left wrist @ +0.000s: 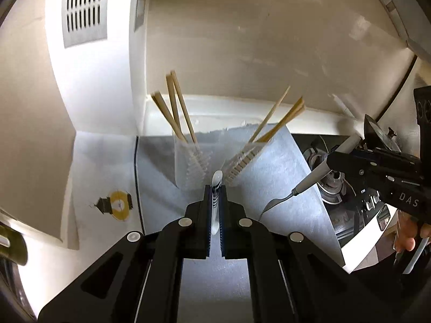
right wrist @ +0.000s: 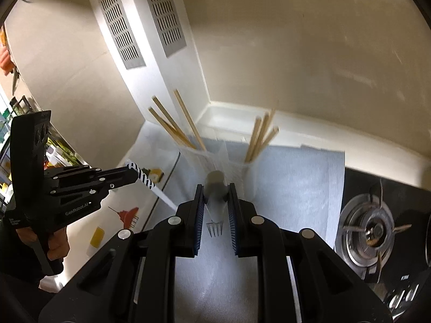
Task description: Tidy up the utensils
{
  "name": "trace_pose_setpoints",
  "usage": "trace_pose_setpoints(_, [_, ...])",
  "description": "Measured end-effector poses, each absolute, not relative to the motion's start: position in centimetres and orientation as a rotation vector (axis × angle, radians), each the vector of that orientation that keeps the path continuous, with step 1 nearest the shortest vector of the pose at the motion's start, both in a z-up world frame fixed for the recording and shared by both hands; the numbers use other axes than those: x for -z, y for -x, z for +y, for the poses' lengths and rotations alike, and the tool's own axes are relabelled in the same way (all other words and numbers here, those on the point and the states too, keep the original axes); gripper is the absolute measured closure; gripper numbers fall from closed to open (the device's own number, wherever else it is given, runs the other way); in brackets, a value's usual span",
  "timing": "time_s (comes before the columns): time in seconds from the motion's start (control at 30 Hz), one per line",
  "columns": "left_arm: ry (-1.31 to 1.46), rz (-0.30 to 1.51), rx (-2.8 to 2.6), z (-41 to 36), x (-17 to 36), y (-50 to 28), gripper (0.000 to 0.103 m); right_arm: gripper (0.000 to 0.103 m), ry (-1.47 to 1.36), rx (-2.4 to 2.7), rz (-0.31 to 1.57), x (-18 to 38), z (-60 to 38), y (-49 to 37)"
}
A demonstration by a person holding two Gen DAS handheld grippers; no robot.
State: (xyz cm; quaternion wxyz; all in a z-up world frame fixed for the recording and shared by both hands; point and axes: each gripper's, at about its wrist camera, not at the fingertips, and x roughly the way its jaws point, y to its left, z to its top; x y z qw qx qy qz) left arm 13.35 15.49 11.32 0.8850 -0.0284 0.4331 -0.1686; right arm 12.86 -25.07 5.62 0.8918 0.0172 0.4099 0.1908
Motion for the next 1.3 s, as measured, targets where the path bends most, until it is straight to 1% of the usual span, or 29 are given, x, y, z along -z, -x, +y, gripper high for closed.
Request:
trace_pose_setpoints(0.27, [0.035, 0.861, 0.360, 16.2, -17.1, -13.7, 0.099, 0.086, -0.025, -0.447, 0.732, -11.2, -25.0, -13.4])
trace_pose_setpoints(0.4, [0.016, 0.768, 0.383, 16.3, -21.8, -13.9, 0.100, 0.086, -0.001, -0.446, 0.666, -13.7, -24.6, -14.0])
trace_pose_setpoints(0.47, [-0.011, 0.713, 0.377, 16.0, -23.6, -14.1, 0.103, 0.086, 0.016, -0.428, 0.633, -14.7, -24.5, -14.6])
trace_pose_setpoints(0.53, [-0.033, 0.669, 0.369, 15.5, -24.8, -14.5, 0.103, 0.086, 0.024, -0.410, 0.617, -15.2, -24.4, -15.4])
trace_pose_setpoints(0.63, [-0.044, 0.639, 0.365, 14.8, -25.5, -15.9, 0.103, 0.086, 0.018, -0.399, 0.615, -15.1, -24.1, -16.9])
trace_pose_setpoints(0.77, [-0.041, 0.656, 0.353, 14.5, -25.2, -17.9, 0.103, 0.086, -0.009, -0.388, 0.636, -14.8, -23.9, -18.4])
trace_pose_setpoints(0.97, [-0.021, 0.680, 0.383, 15.3, -23.8, -17.2, 0.103, 0.086, -0.035, -0.400, 0.621, -14.7, -25.0, -16.6])
trace_pose_setpoints(1.03, [-0.053, 0.694, 0.374, 15.2, -22.4, -16.6, 0.095, 0.086, -0.044, -0.396, 0.630, -14.7, -25.7, -15.8])
trace_pose_setpoints(1.07, [-0.065, 0.704, 0.377, 15.1, -21.9, -16.4, 0.082, 0.086, -0.048, -0.399, 0.637, -14.5, -26.1, -15.3])
trace_pose_setpoints(1.1, [-0.079, 0.720, 0.377, 15.0, -21.1, -16.1, 0.055, 0.086, -0.052, -0.400, 0.648, -14.3, -26.5, -14.9])
trace_pose_setpoints(1.13, [-0.091, 0.733, 0.371, 15.1, -20.1, -15.7, 0.047, 0.086, -0.057, -0.401, 0.660, -14.1, -26.9, -14.4])
trace_pose_setpoints(1.17, [-0.098, 0.737, 0.375, 15.1, -19.3, -15.2, 0.044, 0.086, -0.062, -0.400, 0.674, -13.8, -27.2, -14.0])
trace_pose_setpoints(1.3, [-0.147, 0.811, 0.419, 14.6, -15.8, -14.3, 0.043, 0.085, -0.093, -0.388, 0.756, -11.7, -28.7, -12.9])
